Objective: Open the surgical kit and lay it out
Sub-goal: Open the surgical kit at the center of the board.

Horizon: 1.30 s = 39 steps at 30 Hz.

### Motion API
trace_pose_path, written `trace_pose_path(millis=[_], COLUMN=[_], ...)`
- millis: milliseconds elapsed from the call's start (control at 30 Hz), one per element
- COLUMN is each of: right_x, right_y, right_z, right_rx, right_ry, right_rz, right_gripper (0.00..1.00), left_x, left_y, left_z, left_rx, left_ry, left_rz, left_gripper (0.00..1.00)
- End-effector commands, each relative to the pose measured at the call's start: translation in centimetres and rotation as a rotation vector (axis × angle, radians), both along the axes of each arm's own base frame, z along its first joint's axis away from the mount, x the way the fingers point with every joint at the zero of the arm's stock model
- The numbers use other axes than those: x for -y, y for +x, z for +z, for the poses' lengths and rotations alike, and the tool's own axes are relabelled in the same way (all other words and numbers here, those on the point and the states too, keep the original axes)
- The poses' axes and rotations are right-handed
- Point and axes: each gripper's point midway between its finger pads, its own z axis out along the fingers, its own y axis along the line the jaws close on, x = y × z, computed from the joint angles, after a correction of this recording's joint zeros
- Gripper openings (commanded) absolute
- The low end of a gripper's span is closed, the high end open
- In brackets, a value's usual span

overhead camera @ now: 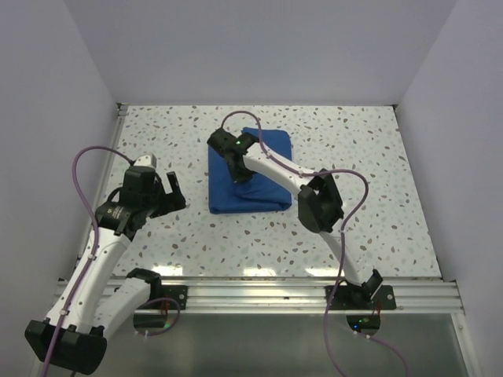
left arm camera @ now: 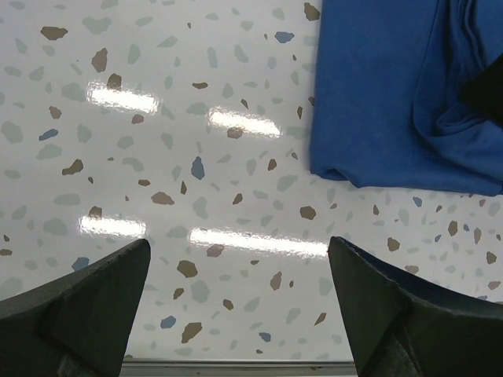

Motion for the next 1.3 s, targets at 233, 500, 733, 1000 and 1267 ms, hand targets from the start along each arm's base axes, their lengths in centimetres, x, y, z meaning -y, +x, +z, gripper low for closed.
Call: trace_pose_path(millis=[233, 500, 733, 1000, 1267], right_x=[18.3, 27.7, 31.1, 33.6, 33.4], right_y=[3.2, -3.5, -5.3, -6.2, -8.7], right_z=[17.1, 8.9, 8.6, 16.1, 17.9], right_rx=[0.345, 0.203, 0.176, 0.315, 0.324], right_ry=[-0.053, -0.271, -0.343, -0.300, -0.182], right_rz=[-0.287, -0.484, -0.549, -0.598, -0.591], right_gripper=[0.00, 0.15, 0.99, 0.99, 0.99], left_x=[0.3, 2.7, 7.5, 21.6, 31.5], left_y=[1.1, 5.4, 11.3, 13.8, 9.6], left_z=[0.7, 2.4, 1.2, -1.4, -7.6], left_rx=[0.023, 0.075, 0.062, -0.012, -0.095], left_ry=[0.000, -0.055, -0.012, 0.154, 0.286], left_rz=[0.003, -0.070, -0.171, -0.349, -0.490], left_gripper=[1.00, 1.00, 1.00, 0.99, 0.97])
